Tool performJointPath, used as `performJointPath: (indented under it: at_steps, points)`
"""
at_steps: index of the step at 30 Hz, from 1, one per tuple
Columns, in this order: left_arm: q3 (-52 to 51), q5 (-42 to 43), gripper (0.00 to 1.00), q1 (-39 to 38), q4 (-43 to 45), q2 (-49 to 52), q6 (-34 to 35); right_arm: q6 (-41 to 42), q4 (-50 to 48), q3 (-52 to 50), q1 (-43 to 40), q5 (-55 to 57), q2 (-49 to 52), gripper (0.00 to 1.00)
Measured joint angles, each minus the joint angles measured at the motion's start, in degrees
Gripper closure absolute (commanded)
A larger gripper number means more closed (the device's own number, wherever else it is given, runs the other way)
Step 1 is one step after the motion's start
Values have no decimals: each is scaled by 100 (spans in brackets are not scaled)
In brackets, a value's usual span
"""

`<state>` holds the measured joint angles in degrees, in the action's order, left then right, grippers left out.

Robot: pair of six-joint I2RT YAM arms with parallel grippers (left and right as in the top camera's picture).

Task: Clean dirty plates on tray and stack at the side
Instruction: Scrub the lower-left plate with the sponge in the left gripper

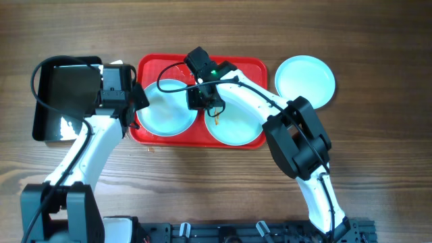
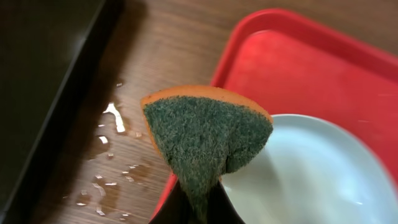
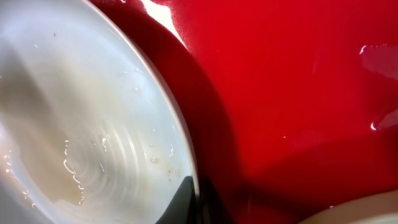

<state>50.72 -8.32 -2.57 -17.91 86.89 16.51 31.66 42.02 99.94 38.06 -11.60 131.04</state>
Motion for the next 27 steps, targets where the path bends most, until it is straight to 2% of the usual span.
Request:
performJointPath:
  at_steps: [9,16,20,27]
  points:
    - [0,1746,96,-59,28,457,13,0,-72,-9,0,-61,0,96]
    - [0,2127,96,-264,-44,1071,50,0,-101,-20,0,-105,0,96]
    - [2,1834,96,-280,-166,1172,48,0,-96,-22,0,-153,2,96]
    - [68,258,96,-339,-402,1167,50,0,-103,-26,20,-227,11,96]
